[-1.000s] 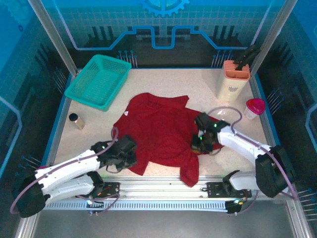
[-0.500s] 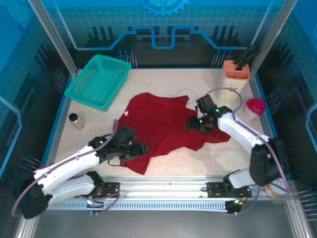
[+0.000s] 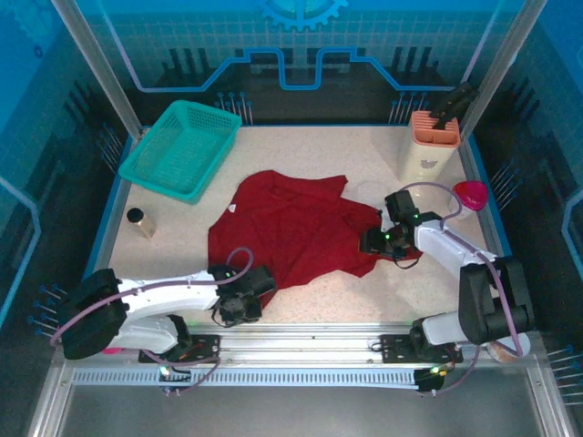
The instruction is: Fold the inside-out t-shirt
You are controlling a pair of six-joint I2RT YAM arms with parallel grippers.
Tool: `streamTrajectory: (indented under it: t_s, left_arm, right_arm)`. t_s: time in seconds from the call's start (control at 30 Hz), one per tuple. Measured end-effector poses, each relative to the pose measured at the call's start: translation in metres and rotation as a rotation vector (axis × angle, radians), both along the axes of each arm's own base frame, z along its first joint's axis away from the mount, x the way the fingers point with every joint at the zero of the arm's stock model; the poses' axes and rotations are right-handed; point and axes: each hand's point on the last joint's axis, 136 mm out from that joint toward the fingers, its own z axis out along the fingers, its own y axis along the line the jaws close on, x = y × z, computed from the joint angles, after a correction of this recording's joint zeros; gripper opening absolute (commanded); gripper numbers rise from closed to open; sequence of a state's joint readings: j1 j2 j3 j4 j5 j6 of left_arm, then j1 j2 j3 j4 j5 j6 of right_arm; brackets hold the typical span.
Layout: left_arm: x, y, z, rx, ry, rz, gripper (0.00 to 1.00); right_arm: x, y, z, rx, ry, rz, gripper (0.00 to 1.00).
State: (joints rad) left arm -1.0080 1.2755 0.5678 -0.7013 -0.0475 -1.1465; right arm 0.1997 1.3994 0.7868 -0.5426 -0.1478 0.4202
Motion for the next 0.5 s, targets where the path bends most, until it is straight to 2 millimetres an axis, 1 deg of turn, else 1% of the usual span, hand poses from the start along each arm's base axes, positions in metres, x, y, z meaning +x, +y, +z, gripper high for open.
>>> streamTrajectory:
  t_s: [0.13,0.2,0.23,0.3,0.4,0.43,0.47,0.5]
  left_arm:
    - [0.000,0.002,0.002,-0.046,-0.020,0.019,0.00]
    - [0.001,0.002,0.005,-0.091,-0.042,0.030,0.00]
    - [0.004,0.001,0.007,-0.121,-0.067,0.035,0.00]
    - [0.014,-0.006,0.022,-0.200,-0.133,0.051,0.00]
    - [0.026,-0.013,0.052,-0.333,-0.235,0.076,0.00]
    - [0.029,-0.014,0.059,-0.362,-0.258,0.083,0.00]
    - [0.031,-0.015,0.066,-0.391,-0.279,0.091,0.00]
    - [0.032,-0.014,0.070,-0.408,-0.294,0.096,0.00]
  right_arm:
    - [0.033,0.011,0.027,0.035,-0.094,0.023,0.61]
    - [0.049,0.018,0.034,0.059,-0.127,0.040,0.61]
    - [0.053,0.020,0.034,0.068,-0.132,0.049,0.60]
    - [0.055,0.027,0.030,0.090,-0.121,0.076,0.57]
    - [0.050,0.034,0.017,0.103,-0.077,0.114,0.53]
    - [0.048,0.036,0.014,0.105,-0.064,0.128,0.50]
    - [0.046,0.039,0.011,0.107,-0.055,0.145,0.48]
    - [0.044,0.043,0.008,0.112,-0.046,0.163,0.41]
